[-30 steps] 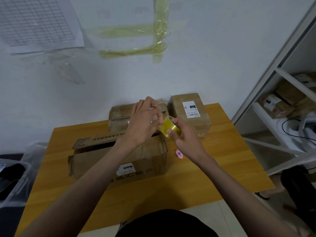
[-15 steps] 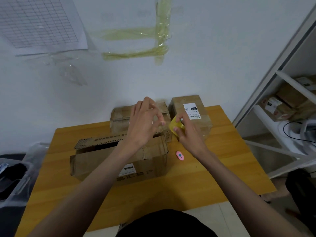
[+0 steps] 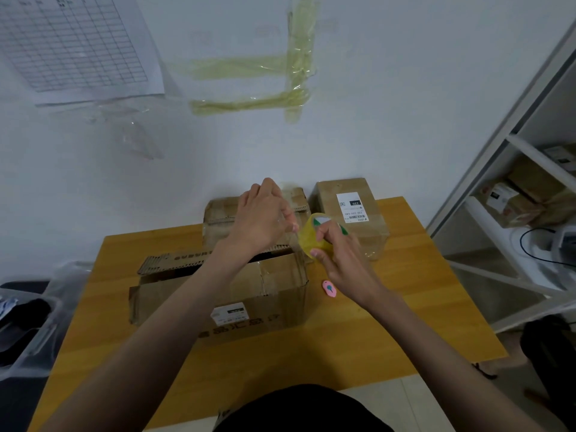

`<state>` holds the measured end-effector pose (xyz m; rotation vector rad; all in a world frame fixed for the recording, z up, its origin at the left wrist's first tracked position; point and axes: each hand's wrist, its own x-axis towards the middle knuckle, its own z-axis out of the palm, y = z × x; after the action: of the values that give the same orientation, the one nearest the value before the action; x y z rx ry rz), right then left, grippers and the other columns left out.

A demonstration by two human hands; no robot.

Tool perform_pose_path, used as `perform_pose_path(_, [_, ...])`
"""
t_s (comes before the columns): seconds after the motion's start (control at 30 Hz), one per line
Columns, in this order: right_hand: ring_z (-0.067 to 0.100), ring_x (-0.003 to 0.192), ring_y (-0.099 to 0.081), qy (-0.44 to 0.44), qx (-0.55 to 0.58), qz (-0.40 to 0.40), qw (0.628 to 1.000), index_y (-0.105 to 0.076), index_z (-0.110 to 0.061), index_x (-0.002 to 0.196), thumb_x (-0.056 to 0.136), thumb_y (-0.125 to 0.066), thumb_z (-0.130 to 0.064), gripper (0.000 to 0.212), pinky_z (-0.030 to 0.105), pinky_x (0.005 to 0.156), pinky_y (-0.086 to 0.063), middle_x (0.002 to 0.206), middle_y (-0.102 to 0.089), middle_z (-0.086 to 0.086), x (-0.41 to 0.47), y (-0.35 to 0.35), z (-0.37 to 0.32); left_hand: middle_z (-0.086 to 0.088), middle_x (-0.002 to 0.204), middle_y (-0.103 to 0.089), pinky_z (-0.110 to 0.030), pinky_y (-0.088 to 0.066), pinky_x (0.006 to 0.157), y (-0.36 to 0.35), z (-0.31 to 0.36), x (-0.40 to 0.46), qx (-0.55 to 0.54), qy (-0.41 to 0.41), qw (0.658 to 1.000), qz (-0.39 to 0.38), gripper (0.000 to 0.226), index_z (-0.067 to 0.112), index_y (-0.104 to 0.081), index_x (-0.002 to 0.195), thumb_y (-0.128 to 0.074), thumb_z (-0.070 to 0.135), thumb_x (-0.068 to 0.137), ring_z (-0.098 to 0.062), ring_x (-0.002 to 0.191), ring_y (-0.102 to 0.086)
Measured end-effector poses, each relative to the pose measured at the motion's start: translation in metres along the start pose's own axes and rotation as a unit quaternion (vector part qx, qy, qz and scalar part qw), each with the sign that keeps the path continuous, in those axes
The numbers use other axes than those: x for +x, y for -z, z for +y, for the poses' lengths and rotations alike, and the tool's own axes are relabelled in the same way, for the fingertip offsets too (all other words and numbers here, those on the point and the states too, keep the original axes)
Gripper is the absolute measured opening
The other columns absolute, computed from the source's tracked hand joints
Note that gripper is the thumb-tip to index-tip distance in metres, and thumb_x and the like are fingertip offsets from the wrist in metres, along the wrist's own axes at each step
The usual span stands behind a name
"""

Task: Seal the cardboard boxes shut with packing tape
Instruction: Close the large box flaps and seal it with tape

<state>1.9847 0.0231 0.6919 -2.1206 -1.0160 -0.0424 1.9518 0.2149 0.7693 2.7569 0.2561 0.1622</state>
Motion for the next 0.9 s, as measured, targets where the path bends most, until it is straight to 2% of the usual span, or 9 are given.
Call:
perform_pose_path(0.1, [-0.005, 0.086, -0.041, 0.011, -0.011, -0.002, 1.000, -0.034, -0.030, 0.102, 0.100, -0.056, -0.019, 0.025, 0.032, 0.081, -0.034, 0.096, -0.050, -0.014, -0.001, 0.001, -0.002, 0.008, 0.115, -0.041, -0.028, -0.023, 0.098, -0.003, 0.002, 0.001, 0.006, 0.006, 1.000, -0.020, 0.010, 0.034, -0.069, 0.083, -0.079, 0.037, 0.084, -0.016, 0.119, -0.039])
perform_pose_path(0.3, [-0.026, 0.102, -0.034, 0.011, 0.004, -0.006, 1.000, -0.039, -0.024, 0.102, 0.100, -0.058, -0.015, 0.021, 0.020, 0.076, -0.030, 0.100, -0.051, -0.012, -0.004, 0.005, -0.007, 0.007, 0.117, -0.042, -0.032, -0.026, 0.101, -0.008, 0.007, 0.003, 0.009, 0.007, 1.000, -0.021, 0.014, 0.038, -0.066, 0.081, -0.080, 0.040, 0.081, -0.016, 0.119, -0.039])
perform_pose_path(0.43, [-0.005, 0.098, -0.045, -0.008, 0.035, 0.014, 0.999, -0.045, -0.014, 0.109, 0.099, -0.059, -0.015, 0.018, 0.032, 0.084, -0.036, 0.103, -0.052, -0.011, -0.009, 0.006, -0.005, 0.006, 0.117, -0.039, -0.037, -0.029, 0.105, -0.014, 0.001, 0.003, 0.035, 0.022, 0.999, -0.005, 0.034, 0.034, -0.062, 0.091, -0.082, 0.055, 0.073, -0.018, 0.121, -0.040])
perform_pose_path(0.5, [0.007, 0.107, -0.051, -0.027, 0.063, 0.011, 0.998, -0.043, -0.017, 0.118, 0.099, -0.061, -0.015, 0.026, 0.039, 0.093, -0.043, 0.109, -0.051, -0.020, -0.012, 0.005, -0.001, 0.003, 0.122, -0.040, -0.039, -0.031, 0.106, -0.016, -0.003, 0.004, 0.044, 0.037, 0.998, -0.011, 0.054, 0.030, -0.059, 0.103, -0.082, 0.064, 0.067, -0.021, 0.123, -0.040])
perform_pose_path(0.57, [0.012, 0.113, -0.057, -0.083, 0.120, 0.002, 0.989, -0.039, -0.025, 0.122, 0.099, -0.060, -0.018, 0.032, 0.038, 0.089, -0.052, 0.122, -0.054, -0.017, -0.016, 0.001, 0.005, 0.000, 0.127, -0.041, -0.041, -0.031, 0.108, -0.019, -0.006, 0.003, 0.035, 0.044, 0.998, -0.018, 0.064, 0.029, -0.055, 0.111, -0.081, 0.066, 0.066, -0.023, 0.125, -0.040])
perform_pose_path(0.67, [0.017, 0.105, -0.061, -0.256, 0.260, 0.027, 0.931, -0.042, -0.017, 0.119, 0.100, -0.058, -0.018, 0.025, 0.032, 0.072, -0.057, 0.122, -0.058, 0.001, -0.018, -0.007, 0.022, 0.000, 0.131, -0.042, -0.043, -0.032, 0.109, -0.022, -0.009, 0.000, -0.014, 0.049, 0.999, -0.012, 0.062, 0.032, -0.053, 0.117, -0.080, 0.063, 0.071, -0.023, 0.127, -0.041])
perform_pose_path(0.77, [0.018, 0.103, -0.060, -0.440, 0.384, 0.033, 0.811, -0.048, -0.011, 0.120, 0.093, -0.070, -0.029, 0.040, 0.027, 0.072, -0.050, 0.117, -0.059, 0.008, -0.032, -0.032, 0.071, 0.005, 0.124, -0.042, -0.036, -0.042, 0.100, -0.019, -0.012, -0.008, -0.089, 0.053, 0.995, -0.002, 0.051, 0.035, -0.053, 0.116, -0.081, 0.053, 0.077, -0.016, 0.120, -0.046])
perform_pose_path(0.83, [0.022, 0.096, -0.062, -0.521, 0.393, 0.018, 0.758, -0.051, -0.010, 0.120, 0.078, -0.085, -0.033, 0.059, 0.031, 0.070, -0.051, 0.109, -0.061, 0.008, -0.052, -0.058, 0.106, 0.007, 0.123, -0.045, -0.027, -0.045, 0.088, -0.014, -0.016, -0.016, -0.146, 0.053, 0.988, -0.003, 0.043, 0.034, -0.054, 0.113, -0.079, 0.047, 0.081, -0.011, 0.111, -0.052])
perform_pose_path(0.9, [0.024, 0.080, -0.058, -0.578, 0.362, 0.007, 0.732, -0.055, -0.011, 0.103, 0.076, -0.084, -0.017, 0.040, 0.034, 0.060, -0.046, 0.091, -0.057, 0.007, -0.071, -0.082, 0.130, 0.005, 0.126, -0.051, -0.024, -0.049, 0.083, -0.009, -0.021, -0.026, -0.221, 0.058, 0.974, -0.014, 0.036, 0.032, -0.057, 0.113, -0.077, 0.041, 0.085, -0.011, 0.107, -0.059])
